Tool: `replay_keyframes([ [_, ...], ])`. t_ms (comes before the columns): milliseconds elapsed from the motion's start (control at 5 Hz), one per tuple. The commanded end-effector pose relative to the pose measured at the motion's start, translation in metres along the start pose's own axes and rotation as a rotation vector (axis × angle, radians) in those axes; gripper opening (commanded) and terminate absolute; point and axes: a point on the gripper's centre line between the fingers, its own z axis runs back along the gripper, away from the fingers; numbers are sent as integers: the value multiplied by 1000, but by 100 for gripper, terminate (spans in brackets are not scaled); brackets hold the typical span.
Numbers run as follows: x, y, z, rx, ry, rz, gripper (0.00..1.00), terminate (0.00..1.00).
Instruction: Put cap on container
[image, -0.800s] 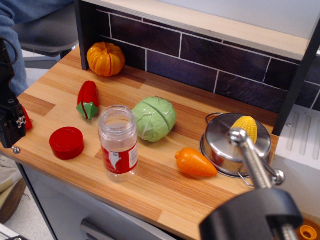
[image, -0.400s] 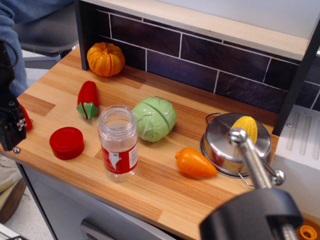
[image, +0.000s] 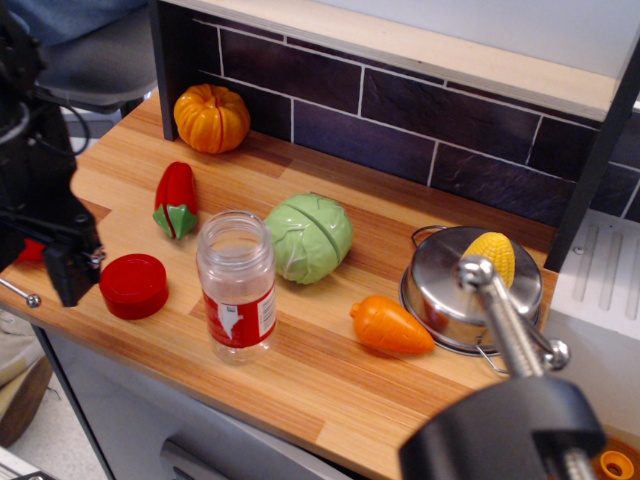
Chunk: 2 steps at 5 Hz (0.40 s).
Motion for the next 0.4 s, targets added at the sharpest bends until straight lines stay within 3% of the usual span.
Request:
replay_keyframes([
  [0, 18, -8, -20, 17, -87, 36, 100, 0],
  [200, 26, -12, -26, 17, -98, 33, 100, 0],
])
